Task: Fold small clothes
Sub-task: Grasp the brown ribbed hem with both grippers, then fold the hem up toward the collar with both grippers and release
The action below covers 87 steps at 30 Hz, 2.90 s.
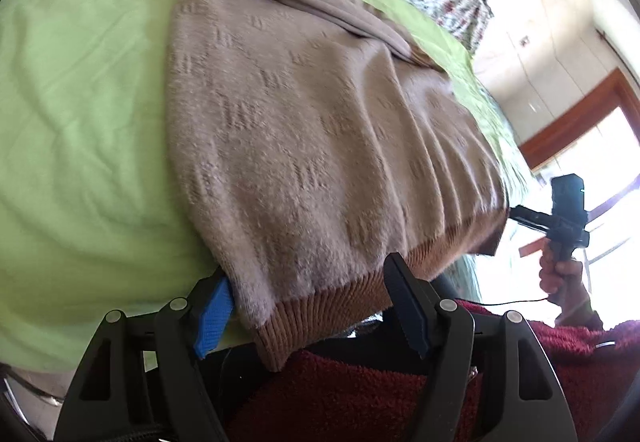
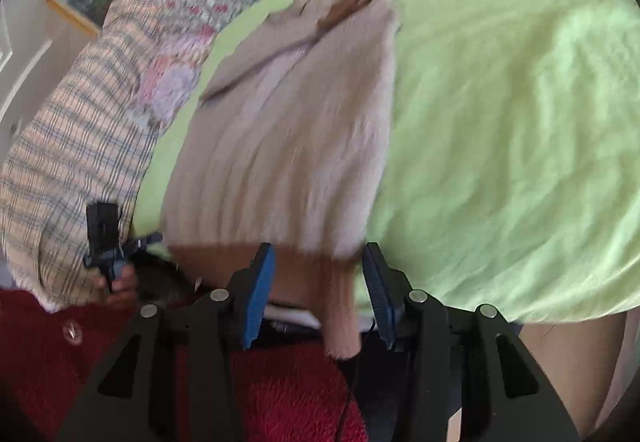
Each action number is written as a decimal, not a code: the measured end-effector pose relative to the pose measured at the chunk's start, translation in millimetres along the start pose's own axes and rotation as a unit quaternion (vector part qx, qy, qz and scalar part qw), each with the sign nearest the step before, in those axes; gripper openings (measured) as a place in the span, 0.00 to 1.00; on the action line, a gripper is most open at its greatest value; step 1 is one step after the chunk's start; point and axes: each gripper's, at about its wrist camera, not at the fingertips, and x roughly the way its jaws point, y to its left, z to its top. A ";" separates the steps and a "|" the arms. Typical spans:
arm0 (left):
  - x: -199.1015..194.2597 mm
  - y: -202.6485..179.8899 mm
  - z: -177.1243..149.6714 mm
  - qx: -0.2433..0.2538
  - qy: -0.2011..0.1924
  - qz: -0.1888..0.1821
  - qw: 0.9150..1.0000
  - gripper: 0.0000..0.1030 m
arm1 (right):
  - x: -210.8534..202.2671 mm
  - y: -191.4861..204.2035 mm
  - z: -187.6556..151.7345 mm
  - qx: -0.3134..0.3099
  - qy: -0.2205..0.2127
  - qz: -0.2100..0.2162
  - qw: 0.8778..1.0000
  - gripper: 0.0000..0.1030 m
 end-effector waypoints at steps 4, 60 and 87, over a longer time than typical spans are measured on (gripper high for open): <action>0.5 -2.3 3.9 0.016 0.007 -0.005 1.000 0.64 | 12.7 4.5 -0.4 -0.015 0.000 0.015 1.000 0.48; 64.0 89.2 340.9 -0.079 -0.105 0.043 0.990 0.13 | 78.2 -79.2 311.1 0.149 -0.146 -0.031 0.978 0.17; 72.5 89.2 376.0 -0.090 -0.126 0.133 0.979 0.26 | 84.4 -38.4 321.1 0.067 -0.153 -0.151 0.974 0.16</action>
